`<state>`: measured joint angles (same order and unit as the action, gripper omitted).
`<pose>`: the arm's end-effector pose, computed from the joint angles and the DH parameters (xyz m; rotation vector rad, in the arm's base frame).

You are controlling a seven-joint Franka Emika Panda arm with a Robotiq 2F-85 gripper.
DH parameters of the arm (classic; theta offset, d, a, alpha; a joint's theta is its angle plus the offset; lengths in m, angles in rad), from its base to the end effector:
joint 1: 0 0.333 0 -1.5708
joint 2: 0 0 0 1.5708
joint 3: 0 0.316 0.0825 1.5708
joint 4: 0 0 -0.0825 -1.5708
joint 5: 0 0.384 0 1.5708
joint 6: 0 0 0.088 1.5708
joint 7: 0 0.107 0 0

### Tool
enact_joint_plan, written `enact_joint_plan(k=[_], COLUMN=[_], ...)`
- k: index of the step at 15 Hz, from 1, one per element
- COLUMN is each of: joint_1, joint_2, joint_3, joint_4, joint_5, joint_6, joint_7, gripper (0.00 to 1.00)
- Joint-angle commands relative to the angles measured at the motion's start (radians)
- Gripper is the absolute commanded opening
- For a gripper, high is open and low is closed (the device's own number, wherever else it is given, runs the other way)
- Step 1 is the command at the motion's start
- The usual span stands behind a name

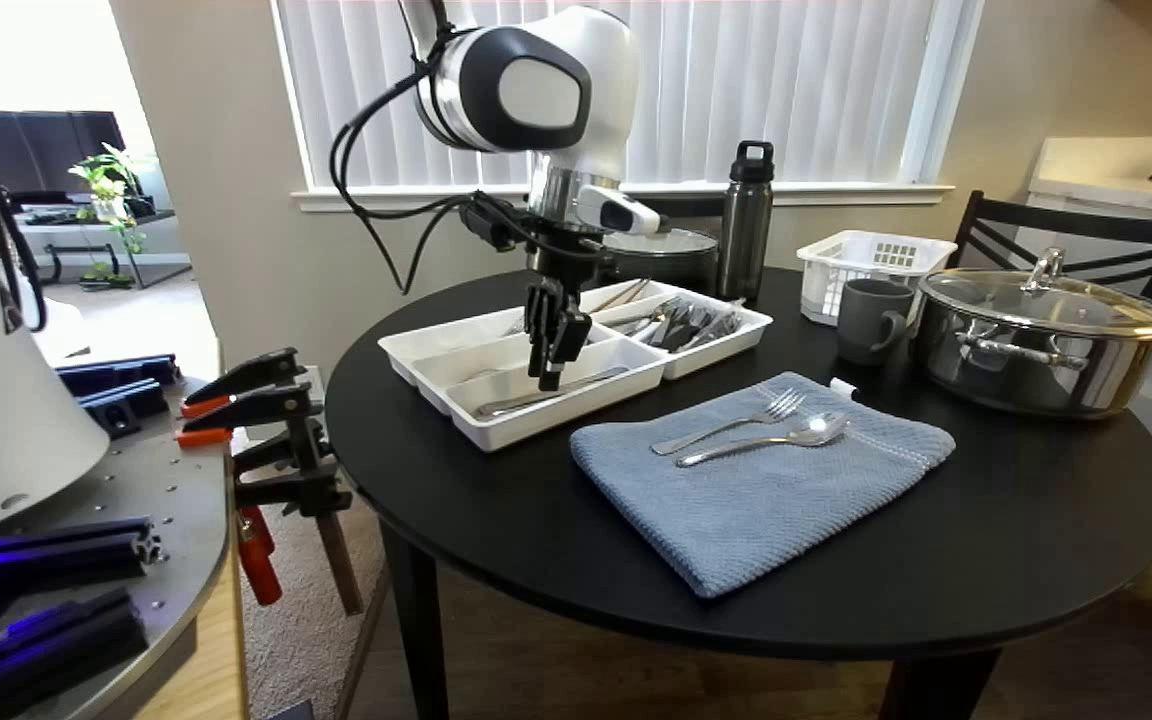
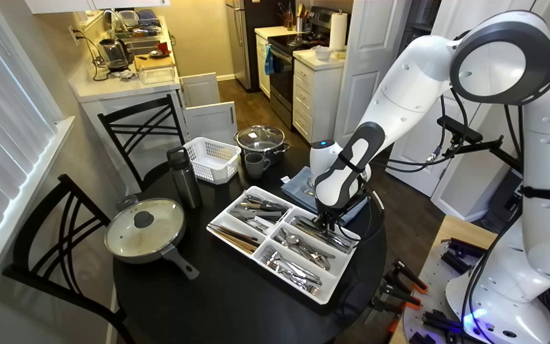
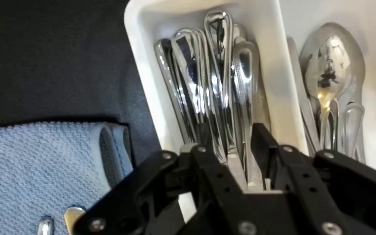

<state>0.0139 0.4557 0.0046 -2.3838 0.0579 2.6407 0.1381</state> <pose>0.4712 0.0074 0.1161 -3.1051 0.2699 0.3129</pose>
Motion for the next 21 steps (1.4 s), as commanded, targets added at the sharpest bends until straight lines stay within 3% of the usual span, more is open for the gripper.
enact_joint_plan(k=[1,7,15,16,17,21], joint_1=[0.007,0.003,0.018,0.018,0.018,0.017], joint_2=[0.024,0.062,0.095,0.093,0.090,0.086], joint_3=[-0.020,-0.012,-0.013,-0.014,-0.015,-0.018], joint_4=[0.016,0.025,0.024,0.024,0.023,0.026], joint_5=[-0.001,0.002,-0.019,-0.020,-0.021,-0.021], joint_6=[0.023,0.079,0.118,0.118,0.119,0.121], joint_7=[0.007,-0.018,-0.020,-0.020,-0.019,-0.021], gripper=[0.32,0.38,0.37,0.33,0.12,0.01])
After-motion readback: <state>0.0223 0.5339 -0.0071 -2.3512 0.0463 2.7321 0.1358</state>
